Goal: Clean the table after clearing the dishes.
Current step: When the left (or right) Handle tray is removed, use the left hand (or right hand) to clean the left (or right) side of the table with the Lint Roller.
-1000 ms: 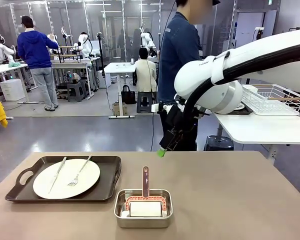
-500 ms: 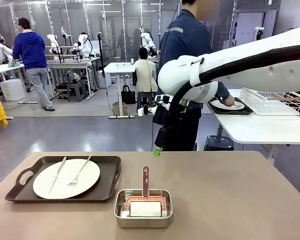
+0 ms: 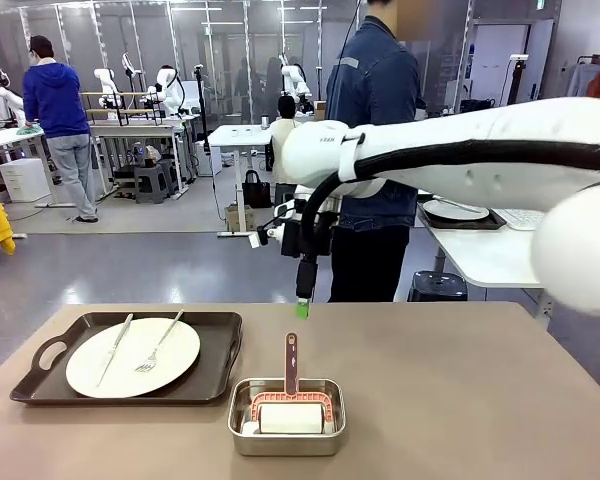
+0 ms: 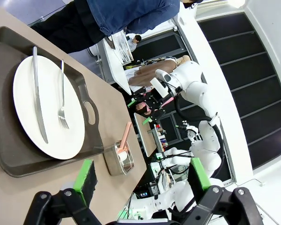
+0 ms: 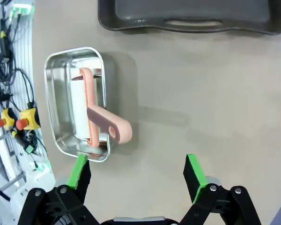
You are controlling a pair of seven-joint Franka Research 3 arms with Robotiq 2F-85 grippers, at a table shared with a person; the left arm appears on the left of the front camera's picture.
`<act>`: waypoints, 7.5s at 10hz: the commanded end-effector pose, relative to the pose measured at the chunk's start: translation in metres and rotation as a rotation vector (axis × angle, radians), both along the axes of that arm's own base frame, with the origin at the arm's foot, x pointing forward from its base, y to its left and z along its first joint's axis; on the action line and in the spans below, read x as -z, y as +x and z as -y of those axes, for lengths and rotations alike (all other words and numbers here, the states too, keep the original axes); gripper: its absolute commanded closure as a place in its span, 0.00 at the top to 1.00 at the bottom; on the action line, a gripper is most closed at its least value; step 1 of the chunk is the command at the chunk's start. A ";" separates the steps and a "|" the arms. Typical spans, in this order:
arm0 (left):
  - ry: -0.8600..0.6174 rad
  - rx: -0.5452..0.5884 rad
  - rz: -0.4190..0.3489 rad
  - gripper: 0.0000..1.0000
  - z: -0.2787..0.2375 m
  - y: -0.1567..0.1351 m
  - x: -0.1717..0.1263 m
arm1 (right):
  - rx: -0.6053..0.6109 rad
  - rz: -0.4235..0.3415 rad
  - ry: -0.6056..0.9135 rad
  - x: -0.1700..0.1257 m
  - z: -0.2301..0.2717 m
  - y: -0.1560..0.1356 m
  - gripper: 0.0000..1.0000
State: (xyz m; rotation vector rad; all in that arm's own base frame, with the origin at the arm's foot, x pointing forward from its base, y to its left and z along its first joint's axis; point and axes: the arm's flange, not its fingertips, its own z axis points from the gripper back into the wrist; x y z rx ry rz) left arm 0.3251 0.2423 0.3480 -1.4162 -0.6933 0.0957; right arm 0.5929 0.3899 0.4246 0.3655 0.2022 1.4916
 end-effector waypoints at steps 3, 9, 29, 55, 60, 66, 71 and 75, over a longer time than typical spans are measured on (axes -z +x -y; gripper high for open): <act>0.002 0.013 0.016 1.00 -0.003 -0.004 -0.001 | -0.170 -0.072 -0.036 0.016 -0.043 0.024 1.00; 0.002 0.013 0.016 1.00 -0.003 -0.004 -0.001 | -0.213 -0.260 -0.098 0.054 -0.056 0.014 1.00; 0.002 0.013 0.016 1.00 -0.003 -0.004 -0.001 | 0.424 -0.224 -0.166 -0.035 0.075 -0.061 0.00; 0.002 0.013 0.016 1.00 -0.003 -0.004 -0.001 | 1.457 -0.408 0.264 0.016 0.275 -0.120 0.22; 0.002 0.013 0.016 1.00 -0.003 -0.004 -0.001 | 1.506 -0.364 0.268 0.050 0.270 -0.110 0.22; 0.002 0.013 0.016 1.00 -0.003 -0.004 -0.001 | 1.481 -0.313 0.309 0.082 0.303 -0.106 0.22; 0.002 0.013 0.016 1.00 -0.003 -0.004 -0.001 | 1.542 -0.257 0.198 0.087 0.368 -0.094 0.22; 0.002 0.013 0.016 1.00 -0.003 -0.004 -0.001 | 1.568 -0.039 0.028 0.079 0.405 -0.099 0.22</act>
